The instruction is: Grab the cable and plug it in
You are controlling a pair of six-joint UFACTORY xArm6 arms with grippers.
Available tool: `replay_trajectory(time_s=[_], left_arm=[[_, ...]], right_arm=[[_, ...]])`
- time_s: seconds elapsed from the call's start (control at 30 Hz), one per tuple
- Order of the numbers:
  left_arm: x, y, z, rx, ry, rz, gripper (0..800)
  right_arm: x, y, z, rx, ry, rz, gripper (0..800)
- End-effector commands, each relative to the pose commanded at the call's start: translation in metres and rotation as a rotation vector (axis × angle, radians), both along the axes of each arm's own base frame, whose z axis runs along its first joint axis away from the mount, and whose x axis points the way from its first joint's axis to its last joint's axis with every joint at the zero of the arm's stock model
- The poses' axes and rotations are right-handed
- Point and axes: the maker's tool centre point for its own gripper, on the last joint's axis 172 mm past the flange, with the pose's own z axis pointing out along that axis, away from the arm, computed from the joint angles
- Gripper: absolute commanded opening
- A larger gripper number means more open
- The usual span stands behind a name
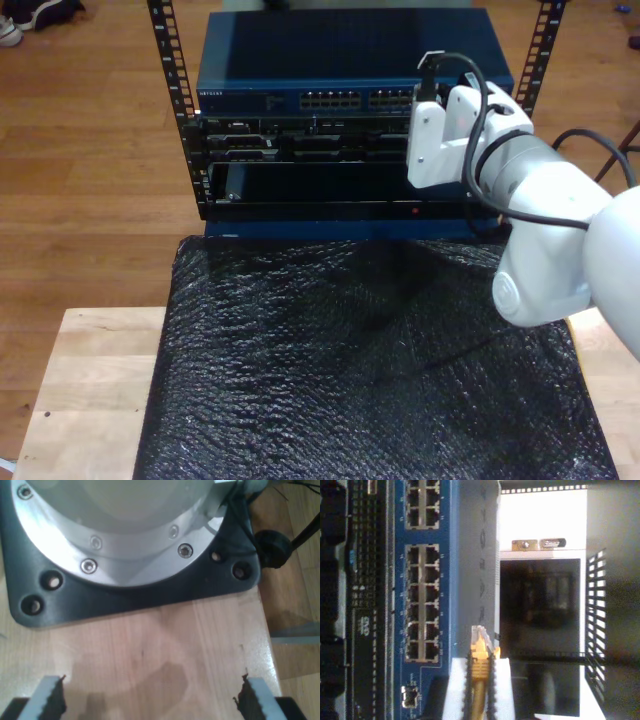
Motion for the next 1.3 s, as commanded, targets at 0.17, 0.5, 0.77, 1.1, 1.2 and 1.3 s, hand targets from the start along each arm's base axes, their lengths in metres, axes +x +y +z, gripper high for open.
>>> replay_trajectory(time_s=[0.17,0.5,0.77,1.1,1.2,1.3], left_arm=[[0.000,0.000,0.000,0.000,0.000,0.000,800],[0.000,0.000,0.000,0.000,0.000,0.000,800],[0.000,0.000,0.000,0.002,0.000,0.000,800],[0.000,0.000,0.000,0.002,0.000,0.002,800],[0.000,0.000,0.000,0.002,0.000,0.000,800],[0.000,0.000,0.000,0.000,0.000,0.000,800]], right_arm=[[-0.002,0.000,0.013,0.030,-0.097,0.008,0],[-0.012,-0.004,0.015,0.060,-0.130,-0.017,0],[-0.027,-0.010,-0.003,0.046,-0.165,-0.067,0],[-0.020,-0.024,-0.013,0.014,-0.236,-0.235,0],[-0.019,-0.028,-0.019,0.001,-0.238,-0.271,0],[-0.019,-0.018,-0.016,-0.012,-0.271,-0.278,0]])
